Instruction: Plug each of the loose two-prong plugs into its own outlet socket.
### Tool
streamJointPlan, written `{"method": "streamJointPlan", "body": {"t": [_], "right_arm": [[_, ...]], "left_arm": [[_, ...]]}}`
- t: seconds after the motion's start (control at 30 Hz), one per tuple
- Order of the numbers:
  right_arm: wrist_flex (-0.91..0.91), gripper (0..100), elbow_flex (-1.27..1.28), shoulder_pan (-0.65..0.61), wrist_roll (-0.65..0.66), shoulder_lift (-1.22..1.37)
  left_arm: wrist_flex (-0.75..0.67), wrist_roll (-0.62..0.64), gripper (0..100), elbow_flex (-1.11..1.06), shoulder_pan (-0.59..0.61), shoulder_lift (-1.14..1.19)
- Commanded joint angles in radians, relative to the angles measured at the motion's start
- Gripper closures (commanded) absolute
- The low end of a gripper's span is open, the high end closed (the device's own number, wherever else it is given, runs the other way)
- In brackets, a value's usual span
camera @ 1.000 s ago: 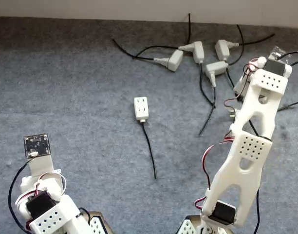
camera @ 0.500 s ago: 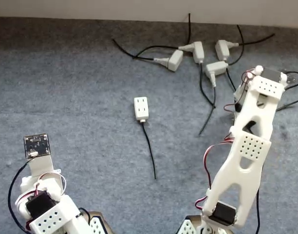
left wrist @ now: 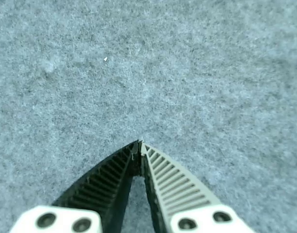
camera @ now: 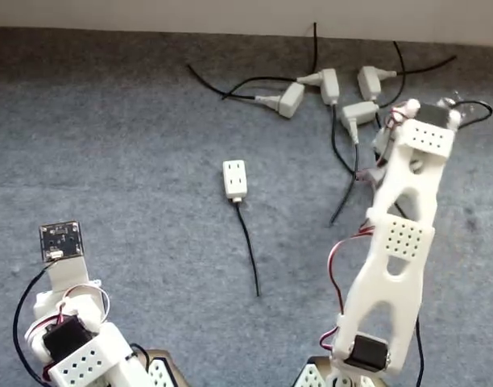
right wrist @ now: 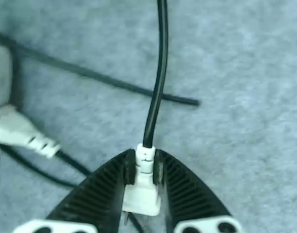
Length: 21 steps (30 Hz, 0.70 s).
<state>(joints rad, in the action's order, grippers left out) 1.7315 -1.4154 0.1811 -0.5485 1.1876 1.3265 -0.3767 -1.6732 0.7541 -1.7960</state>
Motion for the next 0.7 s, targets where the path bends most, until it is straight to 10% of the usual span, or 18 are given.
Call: {"method": "streamJointPlan", "body": {"t": [0.0,0.37,0.67], "right_arm": [[0.035,95.4,-0.054,-0.111,0.040,-0.030],[0.035,95.4,-0.047,-0.567,0.227,-0.251],[0.030,95.4,-0.048,-0.954,0.232,-0.128]], "left_arm": [[0.000,0.002,99,0.002,-0.012,-0.002],[0.000,0.002,99,0.010,0.012,-0.002],[-0.117,0.044,99,0.065,0.412,-0.002]]}}
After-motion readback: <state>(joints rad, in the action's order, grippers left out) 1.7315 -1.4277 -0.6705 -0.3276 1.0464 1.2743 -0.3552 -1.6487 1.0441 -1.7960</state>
